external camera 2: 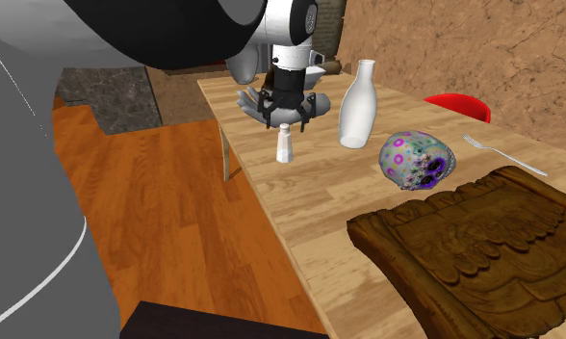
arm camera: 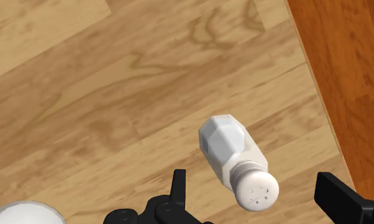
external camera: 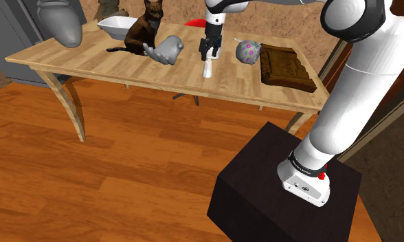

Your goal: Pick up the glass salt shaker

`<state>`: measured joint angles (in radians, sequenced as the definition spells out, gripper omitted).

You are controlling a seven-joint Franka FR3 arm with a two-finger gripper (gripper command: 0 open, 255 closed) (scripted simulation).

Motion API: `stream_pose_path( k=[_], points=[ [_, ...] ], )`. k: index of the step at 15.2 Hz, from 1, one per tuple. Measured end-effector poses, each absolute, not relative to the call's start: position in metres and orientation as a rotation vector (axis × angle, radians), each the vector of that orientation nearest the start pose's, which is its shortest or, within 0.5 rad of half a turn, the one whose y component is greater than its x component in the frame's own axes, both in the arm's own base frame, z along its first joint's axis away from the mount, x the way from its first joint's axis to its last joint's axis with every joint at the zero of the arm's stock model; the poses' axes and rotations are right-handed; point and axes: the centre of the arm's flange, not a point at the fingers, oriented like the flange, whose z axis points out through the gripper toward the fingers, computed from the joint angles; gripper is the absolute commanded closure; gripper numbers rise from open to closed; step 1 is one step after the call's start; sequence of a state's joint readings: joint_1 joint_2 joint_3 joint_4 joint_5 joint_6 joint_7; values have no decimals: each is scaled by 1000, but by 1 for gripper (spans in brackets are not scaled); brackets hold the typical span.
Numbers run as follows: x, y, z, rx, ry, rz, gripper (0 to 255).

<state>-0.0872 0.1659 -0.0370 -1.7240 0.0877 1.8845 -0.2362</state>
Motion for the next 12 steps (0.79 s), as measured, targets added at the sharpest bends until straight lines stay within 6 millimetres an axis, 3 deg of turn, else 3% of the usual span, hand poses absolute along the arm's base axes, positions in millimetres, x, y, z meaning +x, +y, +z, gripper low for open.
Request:
stream_pose_path(
  k=[1, 2, 12],
  points=[
    [608, -68, 478, -3062, -130, -13, 0],
    [607, -68, 477, -3062, -130, -13, 255],
    [606, -68, 476, -3062, -131, -17, 255]
  ],
)
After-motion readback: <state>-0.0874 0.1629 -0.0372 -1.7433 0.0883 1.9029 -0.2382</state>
